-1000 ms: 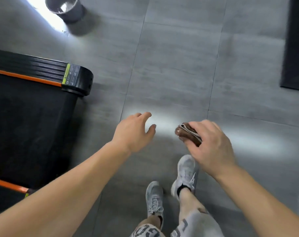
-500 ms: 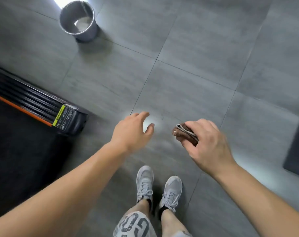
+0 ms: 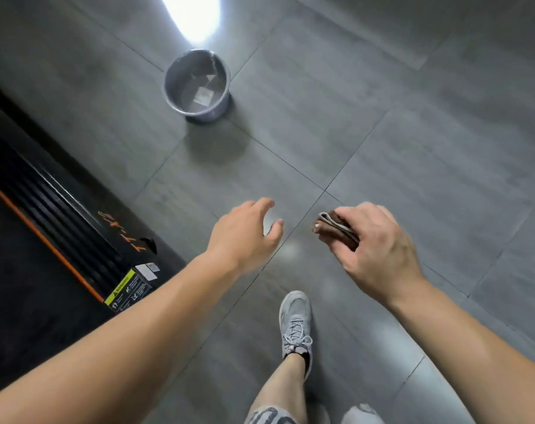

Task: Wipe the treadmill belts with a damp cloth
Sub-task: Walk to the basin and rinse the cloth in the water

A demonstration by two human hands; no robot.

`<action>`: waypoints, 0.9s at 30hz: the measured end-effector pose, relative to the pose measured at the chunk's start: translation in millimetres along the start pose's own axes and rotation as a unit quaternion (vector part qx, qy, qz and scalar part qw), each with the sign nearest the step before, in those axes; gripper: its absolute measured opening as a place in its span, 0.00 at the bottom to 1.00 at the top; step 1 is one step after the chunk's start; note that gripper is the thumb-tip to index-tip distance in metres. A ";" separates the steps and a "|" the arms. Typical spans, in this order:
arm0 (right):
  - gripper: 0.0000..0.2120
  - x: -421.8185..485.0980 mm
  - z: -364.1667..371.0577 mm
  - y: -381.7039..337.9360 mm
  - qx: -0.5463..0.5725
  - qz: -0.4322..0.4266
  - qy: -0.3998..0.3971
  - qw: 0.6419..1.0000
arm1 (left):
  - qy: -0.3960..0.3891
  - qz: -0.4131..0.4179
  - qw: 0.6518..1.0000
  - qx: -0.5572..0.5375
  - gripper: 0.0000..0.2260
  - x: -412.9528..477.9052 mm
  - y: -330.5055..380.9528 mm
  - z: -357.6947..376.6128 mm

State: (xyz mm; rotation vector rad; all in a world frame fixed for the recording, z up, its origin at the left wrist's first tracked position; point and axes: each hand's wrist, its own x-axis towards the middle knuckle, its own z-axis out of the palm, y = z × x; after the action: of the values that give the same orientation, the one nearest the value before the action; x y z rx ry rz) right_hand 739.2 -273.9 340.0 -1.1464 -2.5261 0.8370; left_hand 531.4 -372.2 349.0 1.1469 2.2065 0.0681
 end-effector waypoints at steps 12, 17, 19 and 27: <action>0.12 245.6 20.0 19.3 0.000 -0.102 -0.093 0.990 | 0.047 -0.132 0.987 -0.078 0.21 169.3 -34.2 -82.3; 0.12 342.4 44.7 22.7 -0.013 -0.143 -0.148 0.979 | 0.081 -0.198 0.964 -0.157 0.19 229.5 -49.2 -98.7; 0.12 380.0 57.6 18.7 -0.017 -0.160 -0.166 0.973 | 0.090 -0.210 0.957 -0.180 0.19 251.5 -56.1 -104.1; 0.17 512.8 136.6 -20.6 -0.034 -0.210 -0.220 0.952 | 0.130 -0.188 0.932 -0.280 0.20 333.3 -108.2 -131.8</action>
State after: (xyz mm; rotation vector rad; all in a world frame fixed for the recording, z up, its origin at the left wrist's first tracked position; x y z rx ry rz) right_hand 327.6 44.8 234.6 -0.4264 -3.0150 0.9726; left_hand 242.3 -157.7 246.0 0.4089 2.3680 0.6736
